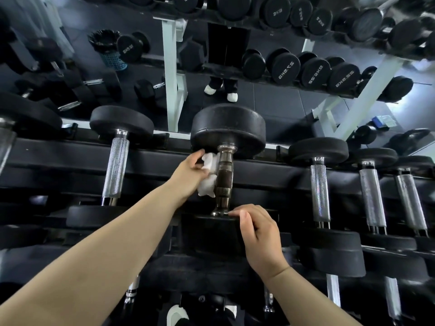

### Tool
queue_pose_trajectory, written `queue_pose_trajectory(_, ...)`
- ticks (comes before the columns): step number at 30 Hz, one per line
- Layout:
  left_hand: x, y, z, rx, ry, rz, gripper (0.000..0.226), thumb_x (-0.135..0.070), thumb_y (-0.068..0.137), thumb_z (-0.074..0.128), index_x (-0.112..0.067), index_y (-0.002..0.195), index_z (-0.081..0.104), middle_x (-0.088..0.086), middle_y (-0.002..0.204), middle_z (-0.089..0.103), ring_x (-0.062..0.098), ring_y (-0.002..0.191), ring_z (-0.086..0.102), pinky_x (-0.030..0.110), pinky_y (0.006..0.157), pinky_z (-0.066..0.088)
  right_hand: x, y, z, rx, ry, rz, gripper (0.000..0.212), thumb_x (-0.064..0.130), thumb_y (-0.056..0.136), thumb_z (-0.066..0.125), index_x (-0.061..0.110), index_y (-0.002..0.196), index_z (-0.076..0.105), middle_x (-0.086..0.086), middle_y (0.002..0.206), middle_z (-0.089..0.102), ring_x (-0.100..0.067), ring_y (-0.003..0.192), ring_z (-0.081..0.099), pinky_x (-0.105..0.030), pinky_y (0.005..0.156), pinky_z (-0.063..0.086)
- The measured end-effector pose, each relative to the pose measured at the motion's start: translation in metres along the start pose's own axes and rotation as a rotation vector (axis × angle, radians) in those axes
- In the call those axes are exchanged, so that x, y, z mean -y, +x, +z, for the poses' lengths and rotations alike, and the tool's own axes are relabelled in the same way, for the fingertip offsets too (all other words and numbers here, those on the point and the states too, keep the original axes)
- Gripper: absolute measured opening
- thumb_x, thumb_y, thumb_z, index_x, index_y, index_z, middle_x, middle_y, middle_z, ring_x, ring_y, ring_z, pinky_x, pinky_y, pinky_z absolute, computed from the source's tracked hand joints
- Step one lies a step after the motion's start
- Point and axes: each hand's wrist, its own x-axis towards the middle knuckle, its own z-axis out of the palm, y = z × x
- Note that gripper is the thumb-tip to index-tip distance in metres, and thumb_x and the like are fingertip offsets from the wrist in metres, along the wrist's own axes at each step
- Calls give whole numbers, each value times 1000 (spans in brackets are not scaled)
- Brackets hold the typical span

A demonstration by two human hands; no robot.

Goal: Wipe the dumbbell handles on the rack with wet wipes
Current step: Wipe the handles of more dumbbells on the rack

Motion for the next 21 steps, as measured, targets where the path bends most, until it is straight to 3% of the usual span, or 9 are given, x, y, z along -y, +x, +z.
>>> queue_pose_trajectory(3, -1, 0, 8, 0, 24, -11, 54, 0, 90, 50, -13, 140, 34, 2, 94, 55, 14, 85, 54, 12, 66, 40, 1, 1, 0, -4, -10, -5, 45, 34, 85, 33, 9, 76, 69, 27, 75, 53, 9, 85, 52, -5, 77, 39)
queue_pose_trajectory(5, 8, -10, 5, 93, 89, -63, 54, 2, 88, 52, -12, 138, 37, 2, 93, 58, 13, 80, 56, 15, 64, 44, 1, 1, 0, -1, -8, -3, 44, 34, 84, 33, 11, 76, 69, 27, 74, 54, 6, 85, 53, -9, 77, 41)
queue_pose_trajectory(8, 21, -24, -8, 137, 146, -87, 58, 5, 87, 49, -13, 141, 33, 13, 111, 59, 20, 95, 56, 28, 86, 45, 2, 1, -1, 9, -19, -15, 43, 35, 84, 33, 12, 76, 69, 27, 74, 55, 6, 84, 53, -11, 76, 41)
queue_pose_trajectory(10, 17, -35, -15, 32, 85, -47, 57, 3, 89, 47, -19, 139, 34, 6, 106, 61, 17, 91, 57, 27, 85, 46, 5, 1, -3, 43, -20, 8, 44, 38, 83, 33, 12, 76, 68, 26, 74, 55, 6, 84, 52, -7, 74, 39)
queue_pose_trajectory(12, 8, -47, -19, -61, -24, -7, 56, 4, 91, 45, -23, 138, 34, -5, 91, 60, 7, 81, 57, 16, 71, 47, 10, 4, -7, 131, -27, 84, 34, 37, 85, 37, 18, 77, 65, 24, 74, 56, 5, 85, 52, -5, 73, 37)
queue_pose_trajectory(15, -7, -68, -26, -94, -310, 23, 51, 4, 91, 43, -23, 134, 39, -3, 88, 63, 10, 77, 61, 23, 73, 51, 22, 23, -16, 267, 97, 258, 13, 19, 91, 49, 27, 84, 57, 18, 80, 58, -3, 81, 55, -4, 68, 40)
queue_pose_trajectory(18, -20, -89, -29, -115, -449, 36, 39, -2, 89, 51, -33, 113, 48, -4, 81, 66, 6, 64, 65, 20, 60, 55, 42, 55, -20, 374, 282, 375, 11, 21, 90, 53, 23, 101, 53, 14, 90, 58, 0, 77, 54, 1, 62, 40)
queue_pose_trajectory(20, -23, -100, -28, -124, -445, 58, 40, -4, 85, 56, -34, 110, 48, -5, 74, 67, 7, 62, 66, 25, 57, 56, 53, 73, -17, 532, 368, 410, 25, 25, 89, 54, 20, 114, 53, 6, 106, 60, -3, 86, 57, -8, 75, 45)
queue_pose_trajectory(21, -22, -104, -27, -142, -396, 62, 42, -5, 84, 59, -34, 112, 47, -5, 73, 67, 8, 65, 66, 27, 60, 56, 59, 79, -13, 638, 396, 415, 24, 24, 89, 54, 18, 112, 55, 1, 110, 61, -10, 93, 59, -19, 84, 48)
